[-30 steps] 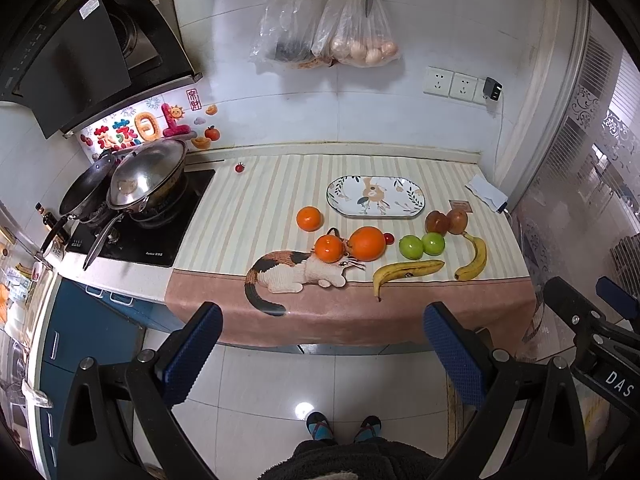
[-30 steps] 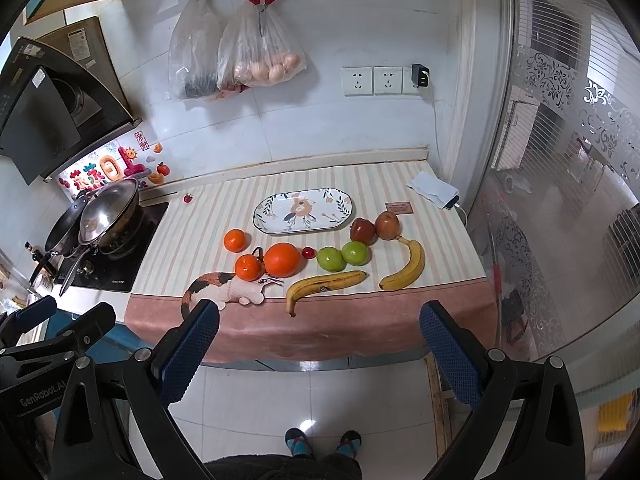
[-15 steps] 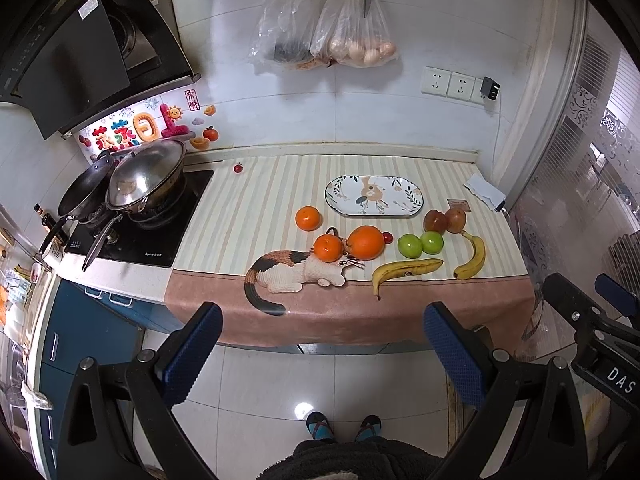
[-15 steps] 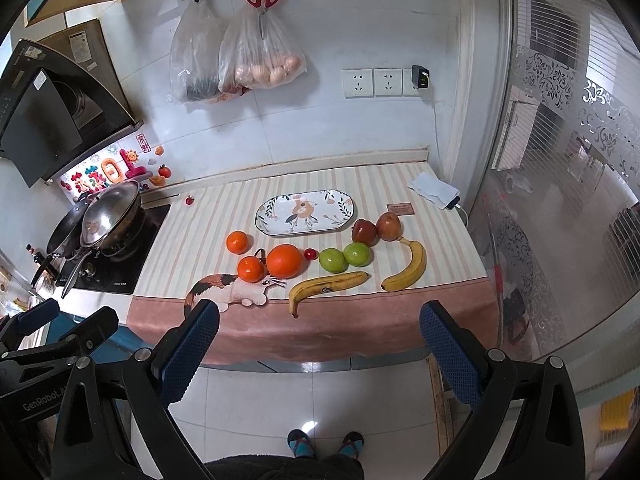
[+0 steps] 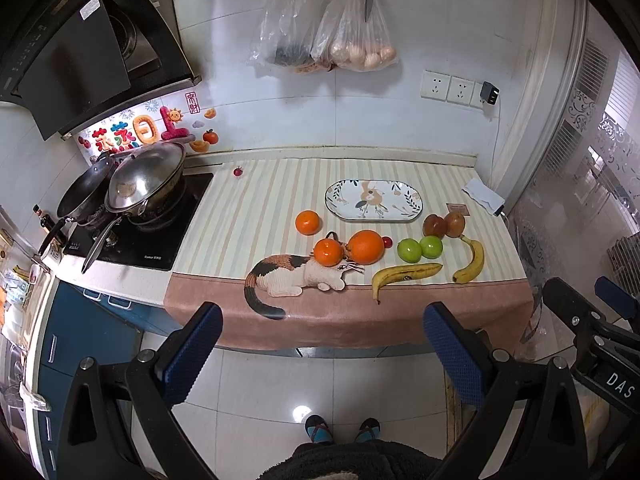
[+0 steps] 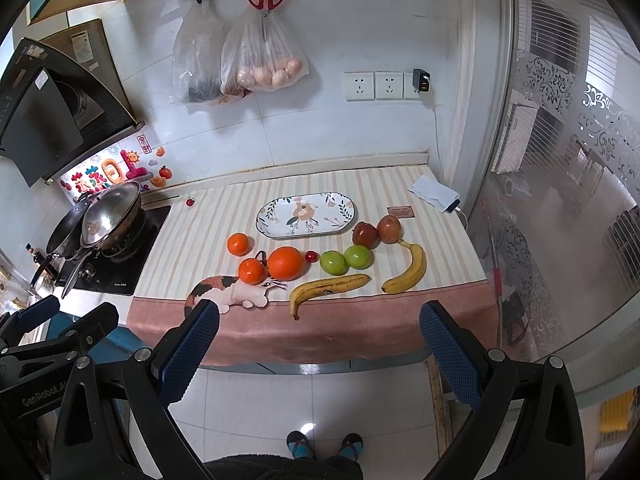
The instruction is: Organize fruits
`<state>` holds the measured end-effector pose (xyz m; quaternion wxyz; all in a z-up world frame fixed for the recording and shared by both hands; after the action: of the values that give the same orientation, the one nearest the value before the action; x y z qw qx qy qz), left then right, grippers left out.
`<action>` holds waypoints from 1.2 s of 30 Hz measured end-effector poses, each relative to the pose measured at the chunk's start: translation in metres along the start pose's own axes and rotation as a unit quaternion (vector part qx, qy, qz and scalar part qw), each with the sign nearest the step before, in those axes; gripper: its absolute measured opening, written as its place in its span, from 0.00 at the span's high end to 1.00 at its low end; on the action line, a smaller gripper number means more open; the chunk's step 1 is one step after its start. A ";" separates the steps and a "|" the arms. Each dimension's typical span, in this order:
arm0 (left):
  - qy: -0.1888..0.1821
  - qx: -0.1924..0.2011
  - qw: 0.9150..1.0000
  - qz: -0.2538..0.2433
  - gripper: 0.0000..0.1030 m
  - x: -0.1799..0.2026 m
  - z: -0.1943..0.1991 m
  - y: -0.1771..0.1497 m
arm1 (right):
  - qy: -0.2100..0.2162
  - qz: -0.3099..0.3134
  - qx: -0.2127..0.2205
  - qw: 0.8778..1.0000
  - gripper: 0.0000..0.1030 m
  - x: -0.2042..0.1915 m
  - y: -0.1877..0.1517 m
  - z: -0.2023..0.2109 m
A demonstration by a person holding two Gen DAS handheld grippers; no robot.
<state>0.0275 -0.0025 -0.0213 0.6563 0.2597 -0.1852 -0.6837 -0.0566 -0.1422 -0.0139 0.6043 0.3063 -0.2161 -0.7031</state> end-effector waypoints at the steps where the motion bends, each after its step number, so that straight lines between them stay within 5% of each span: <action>1: 0.000 0.000 1.000 0.000 0.00 0.000 0.000 0.000 | -0.001 0.001 0.001 1.000 0.01 -0.001 0.001 0.001; 36: -0.006 0.003 1.000 -0.001 0.00 0.001 -0.001 0.011 | 0.005 -0.012 0.009 1.000 0.01 -0.002 -0.002 -0.003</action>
<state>0.0371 -0.0042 -0.0161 0.6535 0.2581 -0.1905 -0.6856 -0.0558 -0.1398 -0.0167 0.5942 0.3176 -0.2160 -0.7067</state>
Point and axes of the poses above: each gripper's, at about its wrist camera, not at the fingertips, and z roughly against the way its jaws point, x to its right, y to its top, the point moved 4 cm from there along -z, roughly the way its jaws point, and after that the axes turned 6 degrees about y, right-handed, at the moved point
